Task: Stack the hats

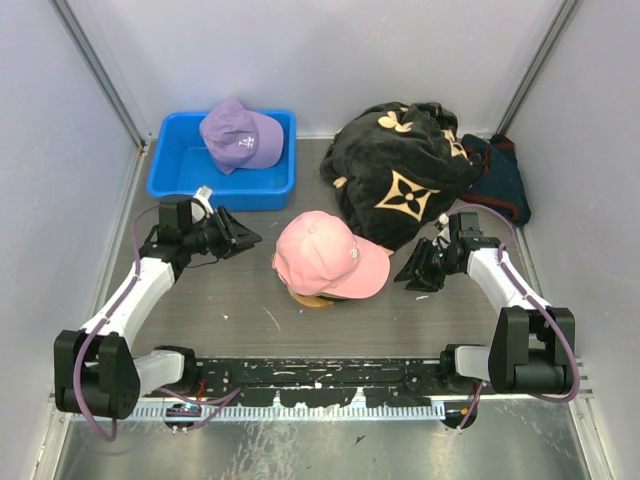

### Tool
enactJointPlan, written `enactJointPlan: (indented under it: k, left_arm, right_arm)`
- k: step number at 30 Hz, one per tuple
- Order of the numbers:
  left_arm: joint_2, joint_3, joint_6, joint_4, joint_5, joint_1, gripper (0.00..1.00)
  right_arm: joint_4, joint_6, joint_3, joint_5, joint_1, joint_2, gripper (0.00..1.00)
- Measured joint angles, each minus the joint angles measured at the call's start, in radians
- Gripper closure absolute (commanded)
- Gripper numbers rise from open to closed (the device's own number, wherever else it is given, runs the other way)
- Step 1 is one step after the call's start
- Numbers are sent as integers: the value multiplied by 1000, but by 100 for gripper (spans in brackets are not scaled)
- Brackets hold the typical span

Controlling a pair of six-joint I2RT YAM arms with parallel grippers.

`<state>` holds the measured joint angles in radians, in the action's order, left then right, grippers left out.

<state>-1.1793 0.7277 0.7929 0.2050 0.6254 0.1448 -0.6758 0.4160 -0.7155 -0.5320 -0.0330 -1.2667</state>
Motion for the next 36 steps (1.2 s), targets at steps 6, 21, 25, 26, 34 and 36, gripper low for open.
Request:
enactJointPlan:
  k: [6,21,25,26,34,36]
  left_arm:
    - [5,75,-35,89,-72,-37,48]
    - [-248,486,-47,92,-515,-102,28]
    - [-375,505,-41,4,-637,-103,24]
    - [-401,512,-42,-12,-658,-103,23]
    - [-616,625,-105,-225,-755,-105,16]
    - [-669,654,-119,-275,-754,-109,15]
  right_arm:
    - [-5,0,-5,0,0,0,53]
    - [-6,0,-29,-18,-1,21,43]
    - [-6,0,-29,-20,-1,35,41]
    - [-6,0,-29,-20,-1,37,42]
    - [-8,5,-44,-19,-2,39,42]
    - [-7,6,-48,-16,-2,39,42]
